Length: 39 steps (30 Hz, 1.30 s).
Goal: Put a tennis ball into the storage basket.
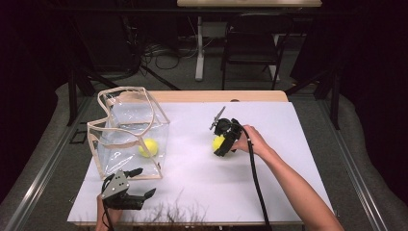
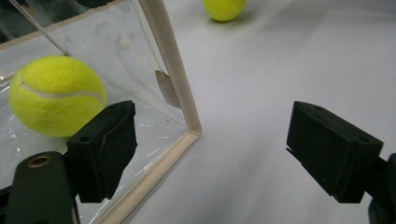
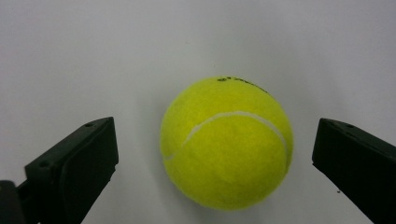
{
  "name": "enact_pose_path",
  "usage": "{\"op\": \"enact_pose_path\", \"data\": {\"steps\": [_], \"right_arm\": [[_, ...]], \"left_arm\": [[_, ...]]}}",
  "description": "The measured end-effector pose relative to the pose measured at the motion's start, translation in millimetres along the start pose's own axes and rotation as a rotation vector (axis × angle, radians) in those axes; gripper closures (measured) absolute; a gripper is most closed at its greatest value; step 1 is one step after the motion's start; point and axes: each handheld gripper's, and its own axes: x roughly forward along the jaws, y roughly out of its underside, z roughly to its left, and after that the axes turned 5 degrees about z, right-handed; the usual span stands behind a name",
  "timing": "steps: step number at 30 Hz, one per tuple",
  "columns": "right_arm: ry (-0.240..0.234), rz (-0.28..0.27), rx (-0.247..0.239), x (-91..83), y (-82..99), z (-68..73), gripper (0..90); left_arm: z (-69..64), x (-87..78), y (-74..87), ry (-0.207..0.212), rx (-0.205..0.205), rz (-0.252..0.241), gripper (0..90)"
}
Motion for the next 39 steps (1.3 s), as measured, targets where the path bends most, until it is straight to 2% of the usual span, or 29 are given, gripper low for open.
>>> {"op": "enact_pose_path", "data": {"steps": [6, 12, 18, 23, 39], "right_arm": [[0.001, 0.033, 0.001, 6.1, -2.0, 0.4, 1.8], [0.01, 0.055, 0.002, 9.3, -3.1, -0.3, 11.7], [0.017, 0.077, 0.006, 12.7, -3.6, -1.2, 16.5], [0.022, 0.093, 0.012, 15.7, -3.6, -2.6, 24.0], [0.029, 0.106, -0.011, 10.8, -9.3, -0.8, 25.4]], "left_arm": [[0.3, -0.5, 0.2, -0.003, -0.001, 0.0, 15.8], [0.3, -0.2, 0.2, -0.002, -0.002, -0.001, 15.8], [0.5, -0.4, 0.2, -0.003, -0.001, 0.0, 15.8], [0.4, -0.6, 0.2, -0.004, -0.001, 0.001, 15.8], [0.1, -1.3, 0.3, -0.007, 0.0, -0.005, 15.8]]}}
